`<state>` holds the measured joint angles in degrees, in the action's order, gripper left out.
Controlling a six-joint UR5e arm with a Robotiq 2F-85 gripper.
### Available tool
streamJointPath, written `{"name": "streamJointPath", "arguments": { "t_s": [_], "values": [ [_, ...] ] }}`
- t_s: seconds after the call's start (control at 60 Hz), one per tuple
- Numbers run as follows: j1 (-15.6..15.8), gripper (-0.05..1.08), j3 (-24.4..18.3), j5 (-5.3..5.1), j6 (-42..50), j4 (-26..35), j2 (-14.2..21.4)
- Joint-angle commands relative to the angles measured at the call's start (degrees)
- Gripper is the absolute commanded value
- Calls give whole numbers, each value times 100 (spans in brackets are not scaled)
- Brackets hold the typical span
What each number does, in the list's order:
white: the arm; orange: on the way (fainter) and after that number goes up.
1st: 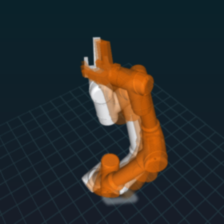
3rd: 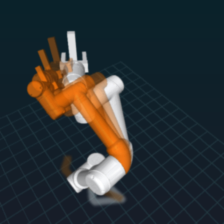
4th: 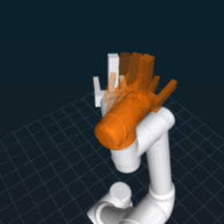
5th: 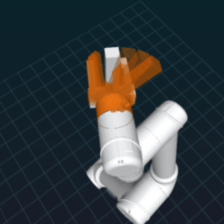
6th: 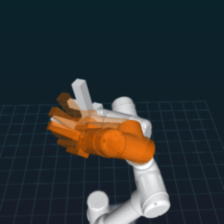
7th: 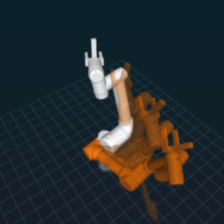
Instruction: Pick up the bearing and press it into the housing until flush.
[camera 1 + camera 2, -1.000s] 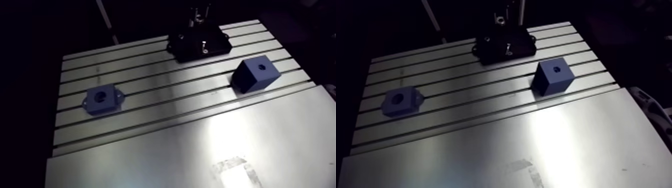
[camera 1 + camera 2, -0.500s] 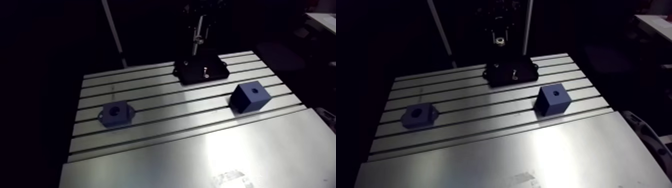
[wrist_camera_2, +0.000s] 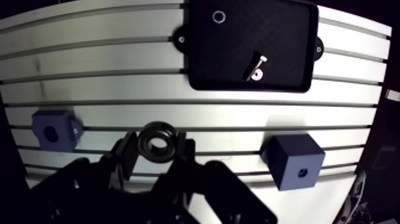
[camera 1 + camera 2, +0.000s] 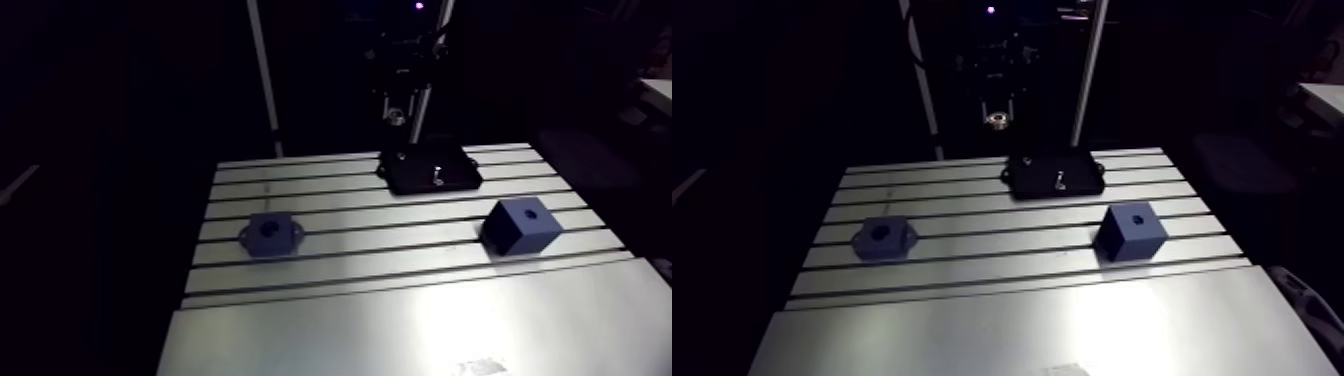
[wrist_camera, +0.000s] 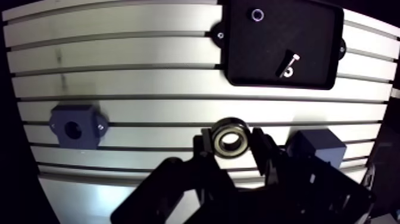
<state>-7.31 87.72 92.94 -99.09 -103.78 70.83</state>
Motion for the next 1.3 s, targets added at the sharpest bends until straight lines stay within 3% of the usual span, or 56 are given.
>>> {"name": "streamJointPath", "arguments": {
  "t_s": [0.017,0.15,0.25,0.333,0.8,1.3],
  "values": [
    [636,57,229,-7,604,11,160],
    [795,56,367,-91,910,-74,241],
    [879,56,593,-228,1035,-649,233],
    [975,57,665,-261,1044,-805,217],
    [1473,57,724,-240,1382,-815,-19],
    [1637,57,828,-307,1415,-850,-188]
  ]
}}
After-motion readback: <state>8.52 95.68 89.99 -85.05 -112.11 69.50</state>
